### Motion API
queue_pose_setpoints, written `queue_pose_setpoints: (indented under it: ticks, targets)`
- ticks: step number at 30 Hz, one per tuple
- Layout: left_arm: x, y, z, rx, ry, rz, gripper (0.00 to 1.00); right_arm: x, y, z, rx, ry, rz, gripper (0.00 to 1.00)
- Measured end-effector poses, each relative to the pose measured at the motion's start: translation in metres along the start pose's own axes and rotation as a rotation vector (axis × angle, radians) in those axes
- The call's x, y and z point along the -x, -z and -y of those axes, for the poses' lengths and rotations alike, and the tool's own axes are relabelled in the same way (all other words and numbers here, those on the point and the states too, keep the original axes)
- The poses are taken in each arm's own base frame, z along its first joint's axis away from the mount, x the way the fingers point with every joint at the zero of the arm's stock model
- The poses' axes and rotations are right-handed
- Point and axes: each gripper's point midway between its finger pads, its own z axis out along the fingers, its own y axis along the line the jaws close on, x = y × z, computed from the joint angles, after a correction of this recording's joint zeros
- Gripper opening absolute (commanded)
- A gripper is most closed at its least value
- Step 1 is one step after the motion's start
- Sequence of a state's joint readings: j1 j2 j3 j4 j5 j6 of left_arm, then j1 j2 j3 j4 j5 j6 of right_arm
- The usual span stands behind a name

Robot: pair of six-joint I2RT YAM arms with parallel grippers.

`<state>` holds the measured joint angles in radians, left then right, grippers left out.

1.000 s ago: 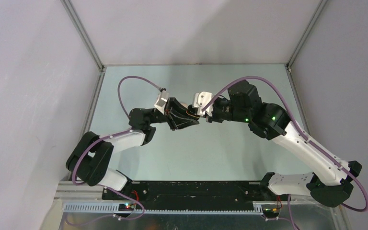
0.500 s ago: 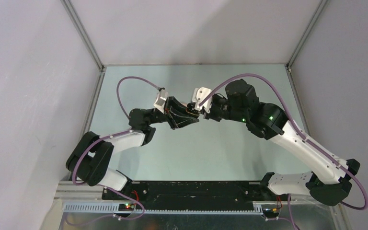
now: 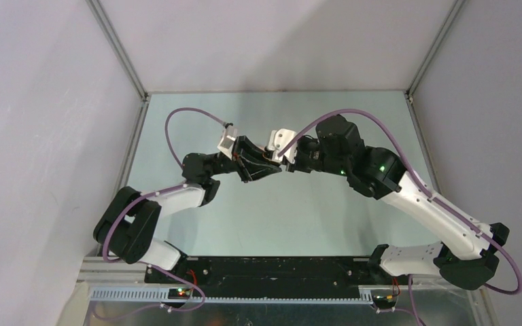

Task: Insert the wireless bluetooth earbuds into the charging case
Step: Place the earbud in the charging case, then pick up the earbud from the center of the board.

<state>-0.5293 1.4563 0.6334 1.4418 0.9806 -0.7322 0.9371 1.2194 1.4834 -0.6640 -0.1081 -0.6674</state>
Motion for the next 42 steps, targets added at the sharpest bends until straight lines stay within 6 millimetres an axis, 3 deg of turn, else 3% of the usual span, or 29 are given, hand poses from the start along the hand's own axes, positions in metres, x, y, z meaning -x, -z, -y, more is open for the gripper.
queue_pose_setpoints:
  ticks: [10,14,16,17,22,27,32,35,38,42]
  targets:
    - [0.001,0.002,-0.004,0.018,0.006,0.005,0.04,-0.001,-0.007,-0.008,0.011,0.063,-0.031,0.07]
    - [0.002,0.002,-0.005,0.019,0.005,0.005,0.04,-0.002,-0.007,-0.008,0.004,0.065,-0.037,0.15]
    - [0.002,0.002,-0.005,0.020,0.005,0.005,0.05,-0.002,-0.007,-0.008,0.004,0.064,-0.037,0.25]
    - [0.002,0.002,-0.005,0.020,0.005,0.005,0.07,-0.002,-0.007,-0.008,0.005,0.062,-0.038,0.35]
    - [0.004,0.004,-0.009,0.036,0.001,0.014,0.08,0.004,0.000,-0.011,0.061,0.009,-0.015,0.56]
    - [0.005,0.005,-0.011,0.044,-0.010,0.017,0.08,0.021,0.026,0.008,0.090,-0.089,0.081,0.97]
    - [0.006,0.005,-0.004,0.012,-0.045,0.002,0.08,0.036,0.062,0.020,0.095,-0.133,0.189,0.99]
    - [0.010,0.008,0.003,-0.016,-0.078,-0.014,0.08,0.040,0.074,0.026,0.079,-0.158,0.226,0.99]
    - [0.021,0.018,0.005,-0.017,-0.131,-0.020,0.08,0.036,0.068,0.037,0.044,-0.190,0.224,0.99]
    - [0.046,0.039,-0.005,0.040,-0.220,-0.012,0.08,0.006,0.031,0.053,0.007,-0.257,0.169,0.99]
